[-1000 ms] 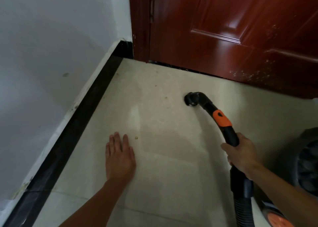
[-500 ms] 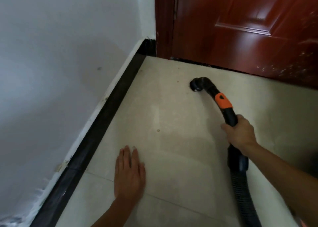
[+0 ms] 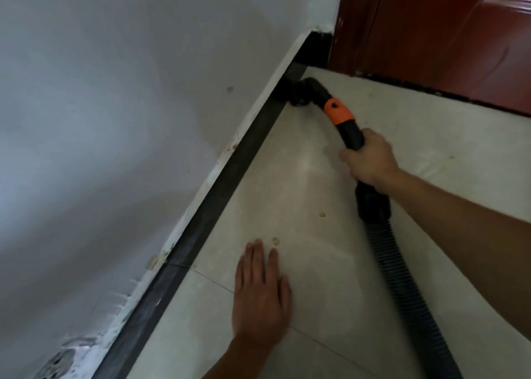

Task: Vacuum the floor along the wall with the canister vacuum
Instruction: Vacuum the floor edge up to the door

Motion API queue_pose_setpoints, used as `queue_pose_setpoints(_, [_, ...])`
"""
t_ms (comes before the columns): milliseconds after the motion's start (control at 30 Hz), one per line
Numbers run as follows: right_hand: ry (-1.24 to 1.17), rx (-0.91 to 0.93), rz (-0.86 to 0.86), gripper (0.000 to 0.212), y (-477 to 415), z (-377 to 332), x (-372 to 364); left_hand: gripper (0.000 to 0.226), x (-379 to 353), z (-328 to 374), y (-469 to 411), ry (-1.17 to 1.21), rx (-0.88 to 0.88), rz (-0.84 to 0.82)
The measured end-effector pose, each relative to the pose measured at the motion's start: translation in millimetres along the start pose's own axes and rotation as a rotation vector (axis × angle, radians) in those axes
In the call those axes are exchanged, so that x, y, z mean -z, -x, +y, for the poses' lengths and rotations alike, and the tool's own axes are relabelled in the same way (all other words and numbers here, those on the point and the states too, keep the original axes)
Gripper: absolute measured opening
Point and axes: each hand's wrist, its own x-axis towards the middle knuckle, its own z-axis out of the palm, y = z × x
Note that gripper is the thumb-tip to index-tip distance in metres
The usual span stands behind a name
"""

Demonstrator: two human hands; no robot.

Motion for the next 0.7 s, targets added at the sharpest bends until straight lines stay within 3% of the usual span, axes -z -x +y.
queue_pose_setpoints(433, [0.129,0.095,-0.396,0.023,226,67,55,0.044,8,2,13,0.180,0.091,0.095])
queue_pose_setpoints(600, [0.144,0.110,-0.409,0.023,246,57,41,0.049,14,-30,55,0.113,0.240,0.034])
queue_pose_setpoints(700, [0.230,0.034,-0.281,0.025,249,65,50,0.057,17,-39,69,0.081,0.237,0.056])
